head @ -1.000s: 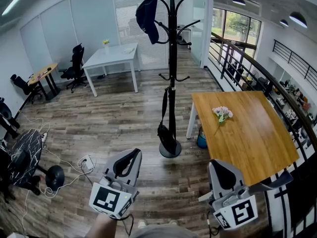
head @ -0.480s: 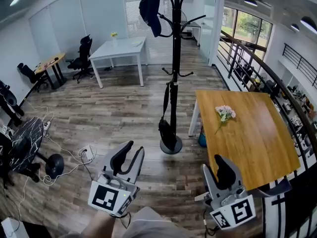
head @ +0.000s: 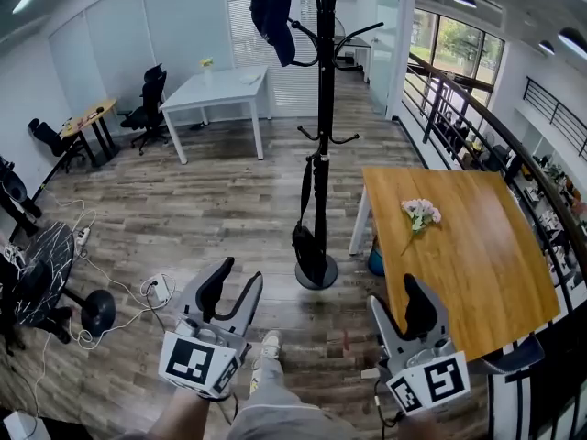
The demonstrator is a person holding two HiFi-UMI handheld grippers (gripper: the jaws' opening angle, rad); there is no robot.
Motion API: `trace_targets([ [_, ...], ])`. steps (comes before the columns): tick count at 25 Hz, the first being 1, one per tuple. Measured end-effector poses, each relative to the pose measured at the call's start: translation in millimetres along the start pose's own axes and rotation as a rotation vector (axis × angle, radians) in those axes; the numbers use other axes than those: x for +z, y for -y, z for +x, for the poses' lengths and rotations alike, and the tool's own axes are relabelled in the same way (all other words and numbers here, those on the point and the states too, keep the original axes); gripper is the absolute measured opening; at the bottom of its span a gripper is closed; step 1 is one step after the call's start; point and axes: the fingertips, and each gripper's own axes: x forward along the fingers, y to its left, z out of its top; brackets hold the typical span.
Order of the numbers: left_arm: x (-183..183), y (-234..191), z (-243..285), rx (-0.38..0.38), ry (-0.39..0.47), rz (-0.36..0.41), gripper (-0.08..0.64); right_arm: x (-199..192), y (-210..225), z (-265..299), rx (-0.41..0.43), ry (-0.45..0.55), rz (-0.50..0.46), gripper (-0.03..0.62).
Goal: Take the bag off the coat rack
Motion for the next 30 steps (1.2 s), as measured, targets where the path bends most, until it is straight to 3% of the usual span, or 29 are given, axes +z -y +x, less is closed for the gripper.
trace_targets([
  [6,-34.6,-35.1,59.6,-0.04,-0.031,0.0,0.189,-33.4,20.7,63.0,-0.033,-0.048,0.002,0.255],
  [11,-58.8,-80.9,122.0,-0.059,-0.069,0.044,0.189,-54.6,38.0,134.3,-0.063,-0.103,0.006,0.255],
  [17,-98.0,-130.0,201.2,-0.146,-0.132,-0.003,0.189,-95.4,63.1,224.2,-0.115,-0.158,0.074,0.255],
  [22,-124.4,-159.8,263.7,-0.219,-0.159,-0.014,0.184,-129.0,87.8,284.9,-0.192,-0.216,0.075,0.261],
  [30,-180.7,-158.1,332.2,-0.347,-0.213,-0.106,0.184,-183.0,109.9,335.5,-0.253,-0.278,0.111,0.27],
])
